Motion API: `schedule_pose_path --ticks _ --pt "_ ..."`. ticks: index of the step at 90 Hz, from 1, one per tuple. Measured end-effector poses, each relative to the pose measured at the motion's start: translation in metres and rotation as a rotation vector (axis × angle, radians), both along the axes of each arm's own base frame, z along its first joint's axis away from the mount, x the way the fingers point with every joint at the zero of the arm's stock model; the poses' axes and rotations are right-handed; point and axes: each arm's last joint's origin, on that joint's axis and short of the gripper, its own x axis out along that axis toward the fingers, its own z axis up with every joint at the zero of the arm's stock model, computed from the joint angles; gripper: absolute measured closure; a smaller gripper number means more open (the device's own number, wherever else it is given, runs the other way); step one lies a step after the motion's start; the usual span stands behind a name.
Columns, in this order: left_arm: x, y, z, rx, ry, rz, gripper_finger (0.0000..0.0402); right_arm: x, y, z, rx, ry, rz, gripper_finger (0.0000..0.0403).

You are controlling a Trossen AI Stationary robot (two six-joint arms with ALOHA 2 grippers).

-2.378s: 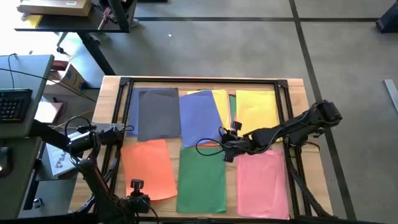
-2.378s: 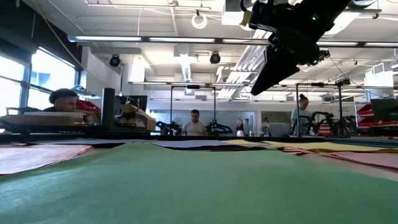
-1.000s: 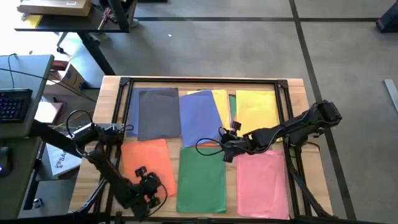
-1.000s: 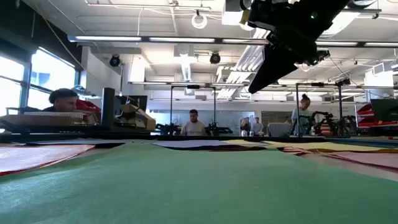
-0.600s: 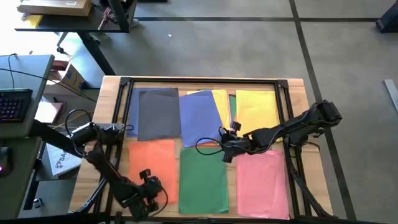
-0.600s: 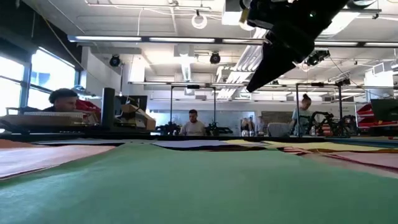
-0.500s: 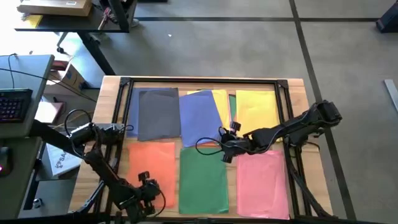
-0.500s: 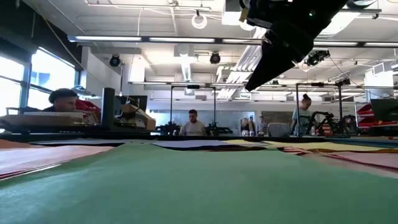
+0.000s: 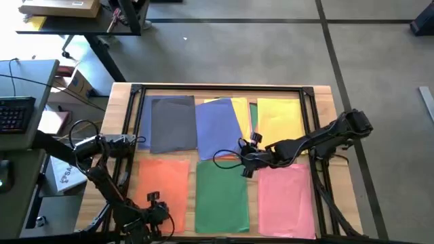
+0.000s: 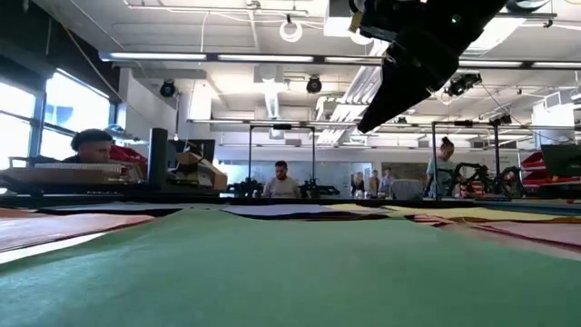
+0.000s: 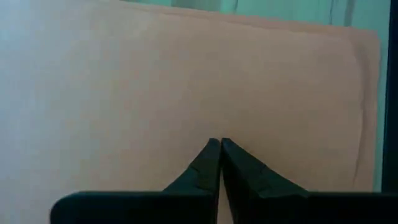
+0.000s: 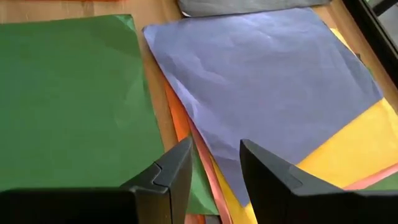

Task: Organize paper
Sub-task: Stack the orange paper under the black paper on the bottom orange paper, then move the black paper on the green paper

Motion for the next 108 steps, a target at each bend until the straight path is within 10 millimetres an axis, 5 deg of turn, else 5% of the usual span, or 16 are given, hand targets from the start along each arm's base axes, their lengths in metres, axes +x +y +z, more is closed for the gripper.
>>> schedule_pose_path --ticks 42,60,77,108 --pt "0.022 0.012 0.049 -0.004 -0.191 0.105 0.0401 0.005 0.011 -0.003 0.158 -0.005 0.122 0.0284" --pt "0.048 0.029 0.052 0.057 -0.405 0.291 0.0401 0.018 0.044 -0.042 0.178 0.034 0.251 0.0284" --pt "0.065 0.034 0.053 0.03 -0.475 0.348 0.0401 0.021 0.059 -0.088 0.228 0.112 0.167 0.0284" --pt "0.074 0.031 0.055 0.047 -0.53 0.301 0.0401 0.018 0.077 -0.103 0.216 0.053 0.076 0.0284"
